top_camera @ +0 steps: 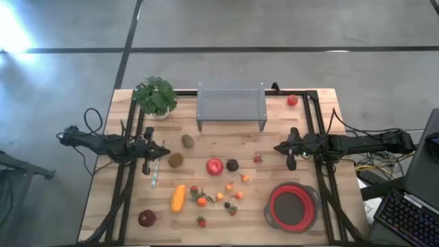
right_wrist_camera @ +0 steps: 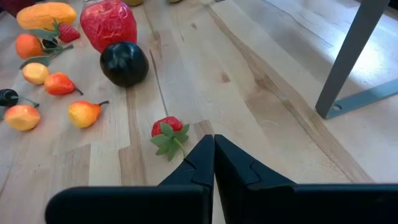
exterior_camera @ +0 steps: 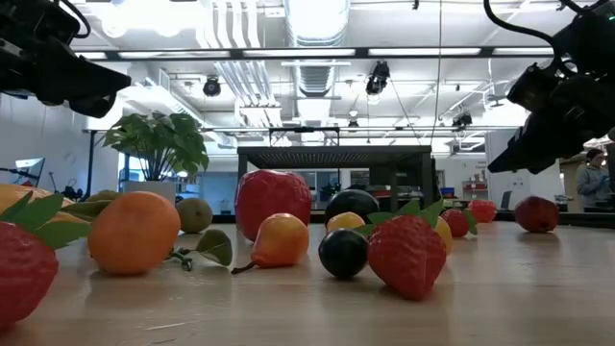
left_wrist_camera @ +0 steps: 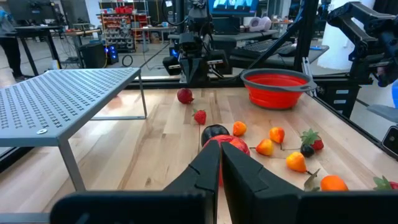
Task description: Pick & Place Fruit
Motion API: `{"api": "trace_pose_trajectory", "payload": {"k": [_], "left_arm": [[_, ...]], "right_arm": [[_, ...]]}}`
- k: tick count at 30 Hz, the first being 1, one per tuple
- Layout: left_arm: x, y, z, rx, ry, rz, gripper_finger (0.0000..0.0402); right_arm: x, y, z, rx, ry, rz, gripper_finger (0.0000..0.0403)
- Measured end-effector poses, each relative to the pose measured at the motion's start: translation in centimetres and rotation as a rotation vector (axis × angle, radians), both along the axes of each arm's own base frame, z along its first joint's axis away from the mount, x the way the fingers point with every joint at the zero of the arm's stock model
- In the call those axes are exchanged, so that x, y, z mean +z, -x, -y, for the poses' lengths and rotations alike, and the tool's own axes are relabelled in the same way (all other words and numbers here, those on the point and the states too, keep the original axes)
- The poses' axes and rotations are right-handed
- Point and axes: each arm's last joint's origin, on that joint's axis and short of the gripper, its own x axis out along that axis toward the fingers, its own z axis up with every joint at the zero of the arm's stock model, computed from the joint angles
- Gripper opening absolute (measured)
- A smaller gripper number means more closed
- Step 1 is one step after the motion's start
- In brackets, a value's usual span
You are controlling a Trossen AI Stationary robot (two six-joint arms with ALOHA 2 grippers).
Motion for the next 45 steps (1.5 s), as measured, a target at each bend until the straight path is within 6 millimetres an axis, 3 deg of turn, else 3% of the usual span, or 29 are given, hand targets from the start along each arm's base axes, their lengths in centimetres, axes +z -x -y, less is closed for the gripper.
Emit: {"api": "trace_pose_trajectory", "payload": {"k": [17,39,45], "left_arm": [[0.0,0.0,0.0,0.000,0.000,0.000,0.0021],[0.0,0.0,0.0,0.000,0.000,0.000,0.0021],[0.0,0.0,0.0,0.000,0.000,0.000,0.0021]], "right_arm": [[1.5,-0.7,0.0,0.014,0.030,0.166,0.0008],[1.7,-0.8,0.0,0.024,0.037,0.189,0.0008],[3.8,-1.1,0.0,0.029,0.051,0.299,0.0008]]}}
